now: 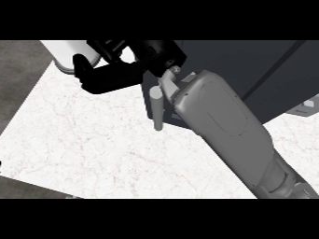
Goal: Pick up the wine, place it into the cabinet and close the cabinet
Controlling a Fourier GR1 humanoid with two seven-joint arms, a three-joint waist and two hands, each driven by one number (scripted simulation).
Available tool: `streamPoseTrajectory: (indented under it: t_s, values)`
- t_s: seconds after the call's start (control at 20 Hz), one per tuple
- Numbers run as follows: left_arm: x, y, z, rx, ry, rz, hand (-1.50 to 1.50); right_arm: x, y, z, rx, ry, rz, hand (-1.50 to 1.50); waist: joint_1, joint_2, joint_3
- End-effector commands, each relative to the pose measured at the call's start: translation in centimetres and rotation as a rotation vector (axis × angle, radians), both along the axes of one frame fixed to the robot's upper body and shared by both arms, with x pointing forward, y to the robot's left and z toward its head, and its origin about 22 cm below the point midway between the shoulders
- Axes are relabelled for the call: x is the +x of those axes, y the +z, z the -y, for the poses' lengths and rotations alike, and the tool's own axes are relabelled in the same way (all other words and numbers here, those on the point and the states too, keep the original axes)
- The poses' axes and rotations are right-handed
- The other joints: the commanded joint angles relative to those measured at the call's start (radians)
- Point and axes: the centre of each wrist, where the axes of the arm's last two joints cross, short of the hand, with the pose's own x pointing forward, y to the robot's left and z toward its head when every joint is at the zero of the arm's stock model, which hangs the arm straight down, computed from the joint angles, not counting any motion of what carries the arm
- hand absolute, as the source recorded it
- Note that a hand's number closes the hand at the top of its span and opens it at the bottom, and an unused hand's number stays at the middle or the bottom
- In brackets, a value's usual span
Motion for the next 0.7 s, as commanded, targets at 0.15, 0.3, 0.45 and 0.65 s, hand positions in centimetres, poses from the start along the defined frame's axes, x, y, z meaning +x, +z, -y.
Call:
streamPoseTrajectory:
  t_s: [0.15,0.3,0.45,0.65]
  values:
    - [-0.4,-0.6,-0.2,-0.010,0.024,-0.013,1.50,5.3,-3.1,6.5,0.005,-0.257,-0.114,1.50,-0.039,0.059,0.016]
    - [-0.2,-0.3,-0.6,0.001,0.034,-0.001,1.50,5.5,-3.7,7.1,0.004,-0.223,-0.107,1.50,-0.057,0.063,0.017]
    - [-0.4,-0.6,-0.5,-0.001,0.041,-0.007,1.50,5.8,-4.2,7.7,0.007,-0.211,-0.099,1.50,-0.068,0.061,0.017]
    - [-0.3,-0.6,-0.6,0.002,0.039,-0.003,1.50,5.9,-4.6,7.3,0.026,-0.185,-0.082,1.50,-0.077,0.060,0.015]
